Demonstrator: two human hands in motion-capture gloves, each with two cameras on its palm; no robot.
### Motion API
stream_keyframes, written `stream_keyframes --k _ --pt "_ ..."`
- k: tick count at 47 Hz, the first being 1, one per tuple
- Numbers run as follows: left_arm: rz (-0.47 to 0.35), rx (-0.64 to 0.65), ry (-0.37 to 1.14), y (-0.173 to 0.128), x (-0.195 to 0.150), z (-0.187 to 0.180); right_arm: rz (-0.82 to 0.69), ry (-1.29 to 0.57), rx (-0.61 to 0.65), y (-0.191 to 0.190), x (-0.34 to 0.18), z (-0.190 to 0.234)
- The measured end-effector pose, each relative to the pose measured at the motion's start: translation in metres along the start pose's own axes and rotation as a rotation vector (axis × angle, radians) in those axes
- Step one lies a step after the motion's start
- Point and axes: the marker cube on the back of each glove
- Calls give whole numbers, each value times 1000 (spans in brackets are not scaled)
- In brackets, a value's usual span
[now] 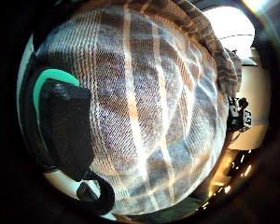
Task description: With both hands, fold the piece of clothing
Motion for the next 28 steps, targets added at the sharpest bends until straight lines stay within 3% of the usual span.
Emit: stream_keyframes --k 2,4,6,9,13,18,21,28 --pt "-14 -40 -2 2 -2 0 30 44 42 -1 -3 -5" --pt "-6 -73 1 4 -1 -1 77 62 162 -8 -6 -15" --pt "17 -72 15 3 0 -5 92 2 224 -8 -16 -24" --pt "9 -33 10 -1 -4 -16 -41 -218 222 -7 -52 -32" --pt "5 27 24 -1 -14 -38 -255 -453 119 16 -104 -41" --pt "-10 64 123 21 -25 -88 -330 -358 348 -12 -167 -11" --pt "-36 177 54 25 -41 -119 -442 -355 298 3 -210 9" --pt "-105 369 -175 37 -86 -163 -712 -385 53 114 -296 55"
